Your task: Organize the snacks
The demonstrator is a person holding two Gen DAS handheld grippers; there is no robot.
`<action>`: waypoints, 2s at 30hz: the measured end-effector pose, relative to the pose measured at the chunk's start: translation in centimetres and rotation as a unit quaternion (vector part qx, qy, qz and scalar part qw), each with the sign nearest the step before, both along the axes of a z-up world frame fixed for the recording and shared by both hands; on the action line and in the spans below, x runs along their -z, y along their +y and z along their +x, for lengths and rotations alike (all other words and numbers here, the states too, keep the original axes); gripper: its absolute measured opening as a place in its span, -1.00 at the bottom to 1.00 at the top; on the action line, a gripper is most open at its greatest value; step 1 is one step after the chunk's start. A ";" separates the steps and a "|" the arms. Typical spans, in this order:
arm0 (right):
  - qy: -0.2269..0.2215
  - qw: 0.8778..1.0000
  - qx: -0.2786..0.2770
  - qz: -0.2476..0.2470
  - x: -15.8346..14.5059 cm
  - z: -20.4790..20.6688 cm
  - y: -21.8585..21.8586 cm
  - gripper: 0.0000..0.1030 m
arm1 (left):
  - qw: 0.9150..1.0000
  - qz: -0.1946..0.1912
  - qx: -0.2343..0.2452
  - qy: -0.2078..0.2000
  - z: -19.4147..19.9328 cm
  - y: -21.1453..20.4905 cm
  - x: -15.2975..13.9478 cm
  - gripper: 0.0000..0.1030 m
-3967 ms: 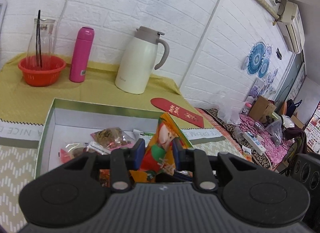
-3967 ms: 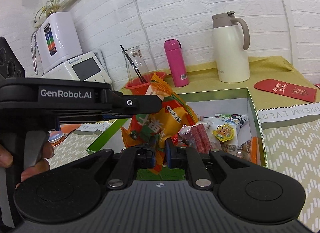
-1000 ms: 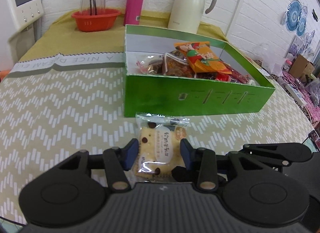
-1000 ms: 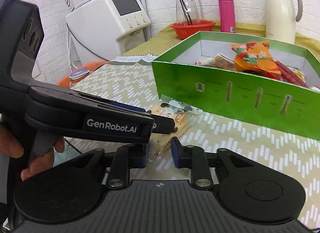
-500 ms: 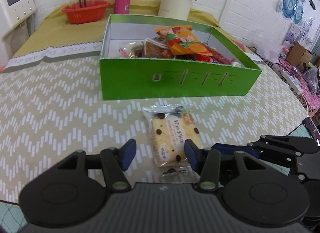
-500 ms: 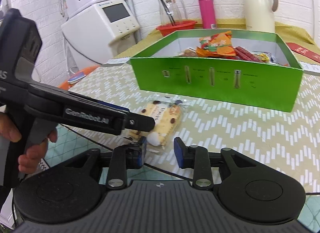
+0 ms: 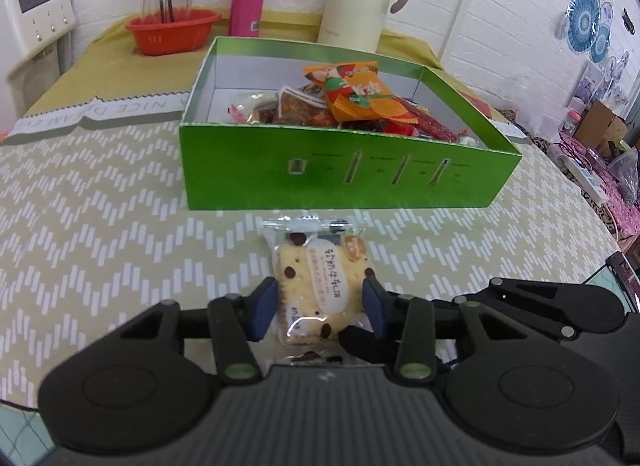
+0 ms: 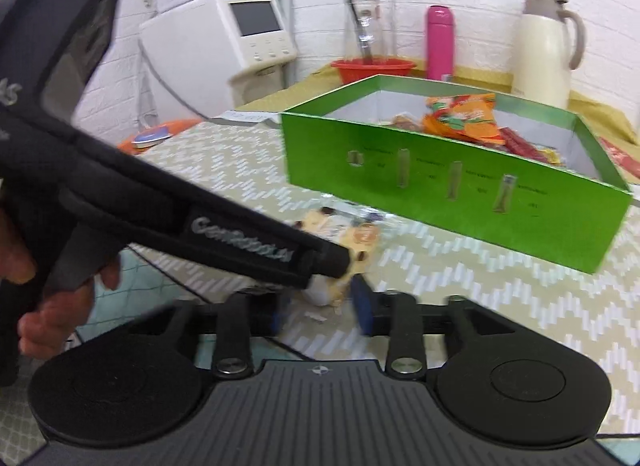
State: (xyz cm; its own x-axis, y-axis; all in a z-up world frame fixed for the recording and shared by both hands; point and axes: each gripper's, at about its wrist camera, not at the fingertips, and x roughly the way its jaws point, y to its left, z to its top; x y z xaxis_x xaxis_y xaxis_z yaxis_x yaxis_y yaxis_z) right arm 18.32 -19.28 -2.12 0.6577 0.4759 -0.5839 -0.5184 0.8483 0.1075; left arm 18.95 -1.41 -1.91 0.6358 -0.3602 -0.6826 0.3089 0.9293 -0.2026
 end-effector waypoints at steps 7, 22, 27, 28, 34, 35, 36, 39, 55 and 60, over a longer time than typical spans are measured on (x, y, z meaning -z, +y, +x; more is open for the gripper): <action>-0.009 0.999 -0.009 0.031 -2.3 -2.1 -1.0 -0.23 | 0.998 -0.009 -0.005 -0.055 -3.0 0.3 -3.1 -0.32; -0.113 0.991 0.003 0.074 -7.2 2.8 -0.9 -0.25 | 0.991 -0.054 -0.029 -0.121 2.9 1.5 -9.0 -0.33; -0.098 0.991 0.009 0.087 -6.4 6.0 -0.9 -0.25 | 0.993 -0.054 -0.039 -0.102 6.3 1.8 -8.0 -0.33; -0.093 0.992 0.009 0.089 -6.2 6.5 -0.9 -0.25 | 0.993 -0.055 -0.041 -0.098 7.0 1.9 -7.8 -0.33; -0.081 0.993 0.009 0.086 -5.1 9.0 -0.4 -0.25 | 0.994 -0.048 -0.052 -0.082 9.7 2.0 -6.5 -0.33; -0.080 0.993 0.010 0.083 -4.9 9.4 -0.3 -0.25 | 0.994 -0.045 -0.053 -0.080 10.0 2.0 -6.3 -0.33; -0.077 0.994 0.009 0.080 -4.7 9.8 -0.1 -0.25 | 0.995 -0.043 -0.054 -0.078 10.3 2.1 -6.1 -0.31; -0.068 0.995 0.000 0.067 -4.2 10.8 0.4 -0.22 | 0.994 -0.052 -0.061 -0.075 10.8 2.6 -5.6 0.25; -0.105 0.994 0.003 0.023 -5.5 7.9 0.3 1.00 | 0.984 -0.017 -0.117 -0.135 6.4 2.5 -8.2 0.82; -0.118 0.993 0.018 0.007 -7.0 6.1 -0.6 1.00 | 0.981 -0.011 -0.112 -0.155 3.3 1.9 -9.6 0.82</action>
State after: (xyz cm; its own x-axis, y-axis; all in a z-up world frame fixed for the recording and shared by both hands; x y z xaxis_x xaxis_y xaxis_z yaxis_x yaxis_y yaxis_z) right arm 24.42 -19.91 4.87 0.7921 0.4569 -0.4047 -0.4999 0.8661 -0.0007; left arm 22.23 0.52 7.66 0.8766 -0.1993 -0.4381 0.1462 0.9775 -0.1521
